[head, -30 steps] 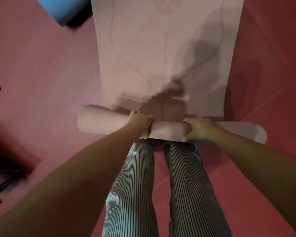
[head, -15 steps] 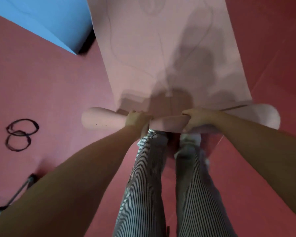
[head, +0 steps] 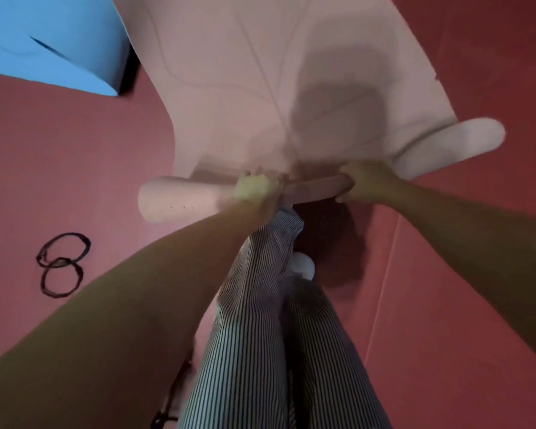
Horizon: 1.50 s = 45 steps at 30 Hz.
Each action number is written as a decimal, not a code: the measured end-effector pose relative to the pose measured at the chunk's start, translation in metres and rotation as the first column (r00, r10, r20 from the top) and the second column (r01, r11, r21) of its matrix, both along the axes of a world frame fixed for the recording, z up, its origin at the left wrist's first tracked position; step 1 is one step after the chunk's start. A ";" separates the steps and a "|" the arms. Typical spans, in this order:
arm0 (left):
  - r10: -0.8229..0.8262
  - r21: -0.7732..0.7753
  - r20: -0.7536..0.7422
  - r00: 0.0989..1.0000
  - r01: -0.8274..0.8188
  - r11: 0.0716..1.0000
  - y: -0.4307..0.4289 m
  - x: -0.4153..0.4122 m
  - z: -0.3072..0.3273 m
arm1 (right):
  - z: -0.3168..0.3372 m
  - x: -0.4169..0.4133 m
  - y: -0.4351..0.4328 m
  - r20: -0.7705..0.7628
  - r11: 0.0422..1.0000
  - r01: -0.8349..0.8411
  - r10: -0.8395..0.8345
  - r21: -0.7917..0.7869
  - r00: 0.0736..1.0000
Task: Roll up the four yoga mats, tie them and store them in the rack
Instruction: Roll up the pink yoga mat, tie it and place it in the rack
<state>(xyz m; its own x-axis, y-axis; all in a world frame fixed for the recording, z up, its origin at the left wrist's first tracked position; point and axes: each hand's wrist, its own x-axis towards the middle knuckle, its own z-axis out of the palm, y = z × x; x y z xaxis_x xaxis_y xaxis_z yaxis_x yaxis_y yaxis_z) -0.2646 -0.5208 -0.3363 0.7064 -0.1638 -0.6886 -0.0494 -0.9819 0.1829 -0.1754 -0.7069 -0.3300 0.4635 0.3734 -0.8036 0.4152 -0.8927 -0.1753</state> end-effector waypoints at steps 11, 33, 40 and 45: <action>-0.235 -0.033 -0.077 0.969 0.233 0.972 0.066 -0.117 -0.007 | -0.023 -0.169 0.041 -0.132 0.985 0.165 -0.170 -0.055 0.976; -0.200 0.105 -0.046 0.979 0.204 0.973 0.164 -0.296 -0.136 | -0.156 -0.374 0.144 0.322 0.963 0.264 -0.270 0.061 0.908; -0.369 0.113 -0.020 0.929 0.368 0.923 0.187 -0.319 -0.159 | -0.184 -0.403 0.159 0.232 0.980 0.197 -0.199 0.033 0.952; -0.471 0.155 -0.037 0.882 0.470 0.869 0.227 -0.332 -0.196 | -0.230 -0.427 0.203 0.103 0.981 0.194 -0.192 -0.008 0.976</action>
